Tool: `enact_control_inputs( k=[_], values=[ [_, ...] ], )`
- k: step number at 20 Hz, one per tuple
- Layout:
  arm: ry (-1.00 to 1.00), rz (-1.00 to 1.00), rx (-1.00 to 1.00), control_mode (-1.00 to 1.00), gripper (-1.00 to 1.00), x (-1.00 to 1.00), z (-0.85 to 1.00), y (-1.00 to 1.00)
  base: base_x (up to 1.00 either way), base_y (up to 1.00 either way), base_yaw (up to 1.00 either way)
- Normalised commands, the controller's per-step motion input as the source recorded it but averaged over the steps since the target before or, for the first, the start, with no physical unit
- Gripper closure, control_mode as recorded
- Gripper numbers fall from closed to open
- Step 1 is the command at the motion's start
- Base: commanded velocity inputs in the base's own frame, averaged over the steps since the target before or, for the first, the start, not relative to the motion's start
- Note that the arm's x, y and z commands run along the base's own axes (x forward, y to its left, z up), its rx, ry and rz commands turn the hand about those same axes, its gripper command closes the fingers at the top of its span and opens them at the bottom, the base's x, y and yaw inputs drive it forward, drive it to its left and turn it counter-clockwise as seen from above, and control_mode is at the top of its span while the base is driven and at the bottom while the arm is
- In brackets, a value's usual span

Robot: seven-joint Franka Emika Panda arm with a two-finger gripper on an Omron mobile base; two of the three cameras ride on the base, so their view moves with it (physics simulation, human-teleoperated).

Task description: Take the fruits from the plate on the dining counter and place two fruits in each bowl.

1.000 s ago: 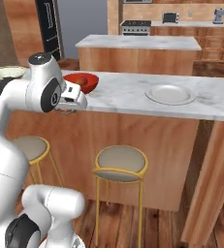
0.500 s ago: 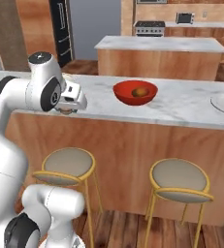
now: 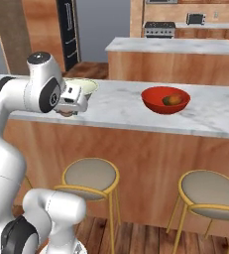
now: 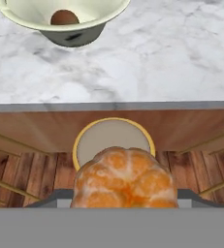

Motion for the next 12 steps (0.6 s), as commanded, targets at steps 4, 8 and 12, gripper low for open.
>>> enact_control_inputs(
  k=[4,8,12],
  values=[
    [0.00,0.00,0.00,1.00,1.00,0.00,0.00,0.00,0.29,0.35,0.04],
    [0.00,0.00,0.00,1.00,1.00,0.00,0.00,0.00,0.07,0.57,0.09],
    [0.00,0.00,0.00,1.00,1.00,0.00,0.00,0.00,0.29,0.20,0.04]
  ],
)
